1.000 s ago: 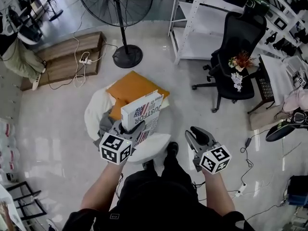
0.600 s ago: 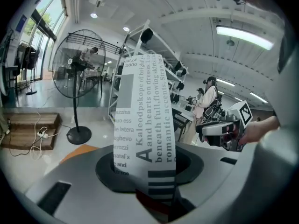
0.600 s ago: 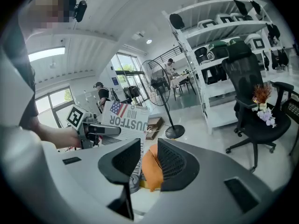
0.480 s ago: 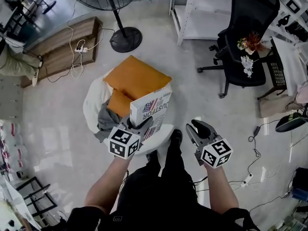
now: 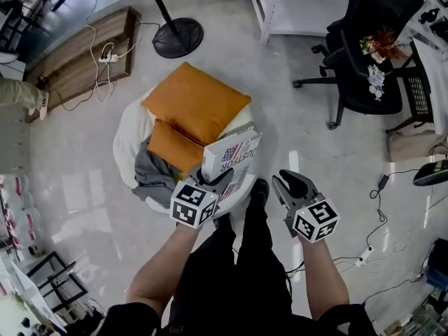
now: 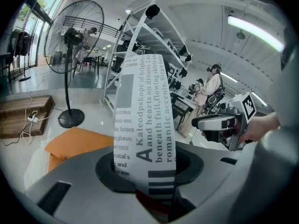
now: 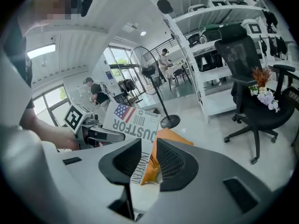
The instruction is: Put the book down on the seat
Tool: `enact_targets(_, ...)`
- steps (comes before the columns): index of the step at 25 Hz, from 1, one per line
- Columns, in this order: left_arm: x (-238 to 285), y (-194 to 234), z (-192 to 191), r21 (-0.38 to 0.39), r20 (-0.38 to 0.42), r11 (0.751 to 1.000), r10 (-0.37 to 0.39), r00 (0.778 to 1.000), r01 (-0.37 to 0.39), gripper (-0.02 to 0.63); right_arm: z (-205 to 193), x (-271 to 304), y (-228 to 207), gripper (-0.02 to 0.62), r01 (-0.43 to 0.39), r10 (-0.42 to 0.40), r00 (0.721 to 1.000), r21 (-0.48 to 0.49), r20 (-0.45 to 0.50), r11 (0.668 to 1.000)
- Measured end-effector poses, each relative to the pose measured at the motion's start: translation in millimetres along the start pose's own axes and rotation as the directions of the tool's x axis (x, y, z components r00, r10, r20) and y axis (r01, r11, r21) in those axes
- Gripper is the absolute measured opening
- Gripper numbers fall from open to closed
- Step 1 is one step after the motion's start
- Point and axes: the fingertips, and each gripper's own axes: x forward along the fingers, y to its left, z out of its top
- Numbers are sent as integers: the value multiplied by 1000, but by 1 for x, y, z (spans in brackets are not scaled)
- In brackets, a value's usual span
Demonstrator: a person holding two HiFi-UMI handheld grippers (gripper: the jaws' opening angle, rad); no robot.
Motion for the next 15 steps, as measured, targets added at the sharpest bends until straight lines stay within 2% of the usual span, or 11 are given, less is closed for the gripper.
enact_targets(15,140,57,-103,-119,-175,993,-5,985,-16,158,-88,62,-78,63,5,-1,996,49,-90,999)
